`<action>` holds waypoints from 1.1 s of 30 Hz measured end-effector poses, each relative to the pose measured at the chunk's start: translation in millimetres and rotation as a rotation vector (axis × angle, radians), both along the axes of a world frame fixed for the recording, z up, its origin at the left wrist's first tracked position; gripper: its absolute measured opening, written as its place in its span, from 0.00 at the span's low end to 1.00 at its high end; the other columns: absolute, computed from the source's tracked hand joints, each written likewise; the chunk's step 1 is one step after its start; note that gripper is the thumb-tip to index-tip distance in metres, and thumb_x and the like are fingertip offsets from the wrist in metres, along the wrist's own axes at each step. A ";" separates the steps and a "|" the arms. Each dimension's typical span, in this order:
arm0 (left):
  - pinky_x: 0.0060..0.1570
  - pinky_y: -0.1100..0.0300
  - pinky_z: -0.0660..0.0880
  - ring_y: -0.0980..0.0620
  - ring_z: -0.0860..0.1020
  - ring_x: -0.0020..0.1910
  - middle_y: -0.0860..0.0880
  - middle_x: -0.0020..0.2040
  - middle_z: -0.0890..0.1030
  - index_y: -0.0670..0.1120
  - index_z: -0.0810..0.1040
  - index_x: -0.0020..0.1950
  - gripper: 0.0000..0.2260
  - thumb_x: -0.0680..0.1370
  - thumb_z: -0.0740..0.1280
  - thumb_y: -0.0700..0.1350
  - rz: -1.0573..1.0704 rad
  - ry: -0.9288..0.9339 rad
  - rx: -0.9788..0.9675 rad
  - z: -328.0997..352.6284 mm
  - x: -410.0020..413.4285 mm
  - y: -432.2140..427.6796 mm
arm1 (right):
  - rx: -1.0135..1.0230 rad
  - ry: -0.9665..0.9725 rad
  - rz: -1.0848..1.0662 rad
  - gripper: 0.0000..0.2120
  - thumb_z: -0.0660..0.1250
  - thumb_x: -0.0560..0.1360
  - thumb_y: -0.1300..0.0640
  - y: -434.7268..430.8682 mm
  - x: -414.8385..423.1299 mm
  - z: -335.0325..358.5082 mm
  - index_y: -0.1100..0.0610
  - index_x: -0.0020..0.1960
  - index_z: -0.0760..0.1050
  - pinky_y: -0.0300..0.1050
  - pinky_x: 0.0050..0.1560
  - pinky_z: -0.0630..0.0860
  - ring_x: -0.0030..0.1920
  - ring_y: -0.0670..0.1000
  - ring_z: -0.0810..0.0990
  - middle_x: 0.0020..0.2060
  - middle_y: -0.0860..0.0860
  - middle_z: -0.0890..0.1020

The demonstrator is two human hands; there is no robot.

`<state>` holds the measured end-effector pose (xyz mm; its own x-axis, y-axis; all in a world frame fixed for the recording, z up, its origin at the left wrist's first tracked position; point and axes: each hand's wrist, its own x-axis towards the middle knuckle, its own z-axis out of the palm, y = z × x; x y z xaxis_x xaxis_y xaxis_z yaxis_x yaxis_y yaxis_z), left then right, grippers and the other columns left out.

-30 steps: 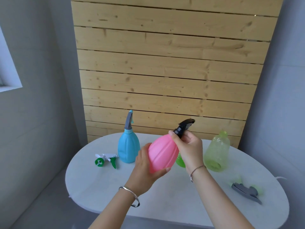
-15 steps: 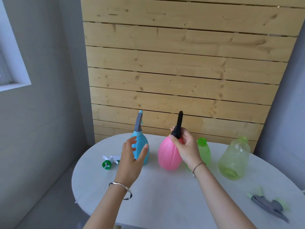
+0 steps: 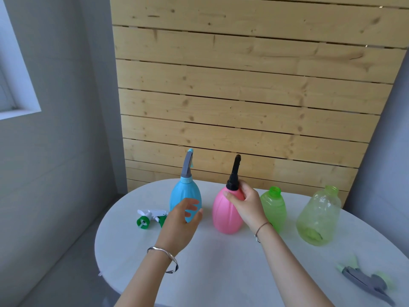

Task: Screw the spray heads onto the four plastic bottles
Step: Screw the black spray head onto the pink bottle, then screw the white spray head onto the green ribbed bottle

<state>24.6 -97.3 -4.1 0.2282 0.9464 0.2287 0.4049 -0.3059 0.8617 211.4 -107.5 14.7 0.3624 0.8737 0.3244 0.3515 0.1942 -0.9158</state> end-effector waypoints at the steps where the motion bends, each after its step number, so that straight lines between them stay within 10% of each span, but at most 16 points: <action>1: 0.49 0.58 0.76 0.51 0.77 0.50 0.52 0.52 0.79 0.50 0.76 0.58 0.10 0.77 0.66 0.47 0.000 -0.002 -0.001 0.4 -0.4 0.0 | -0.018 -0.001 -0.001 0.15 0.70 0.72 0.62 -0.2 0.7 -0.5 0.57 0.59 0.76 0.40 0.54 0.70 0.56 0.51 0.78 0.52 0.50 0.81; 21: 0.50 0.60 0.75 0.54 0.76 0.50 0.55 0.50 0.78 0.51 0.75 0.58 0.10 0.77 0.65 0.48 -0.045 0.049 0.026 0.7 2.7 -4.4 | -0.105 -0.038 0.055 0.16 0.69 0.74 0.59 -5.1 7.1 3.3 0.56 0.61 0.75 0.39 0.54 0.70 0.58 0.51 0.78 0.55 0.50 0.81; 28: 0.52 0.60 0.76 0.55 0.76 0.50 0.56 0.50 0.77 0.51 0.75 0.58 0.09 0.78 0.65 0.48 -0.106 0.064 0.017 1.0 5.7 -6.7 | -0.143 -0.052 0.067 0.26 0.71 0.72 0.59 -12.9 16.9 17.7 0.57 0.69 0.69 0.48 0.73 0.63 0.70 0.49 0.69 0.69 0.49 0.73; 33: 0.51 0.59 0.76 0.54 0.76 0.48 0.57 0.47 0.78 0.50 0.76 0.56 0.08 0.78 0.65 0.45 -0.129 0.054 0.044 2.3 9.5 -11.9 | -0.066 -0.204 -0.044 0.21 0.72 0.71 0.58 -28.9 32.7 45.4 0.52 0.63 0.74 0.38 0.62 0.66 0.64 0.49 0.73 0.63 0.48 0.77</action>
<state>34.1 -109.2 -1.8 0.3603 0.8978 0.2531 0.4052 -0.3951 0.8245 244.1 -136.4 60.2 0.3334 0.8801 0.3380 0.5380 0.1168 -0.8348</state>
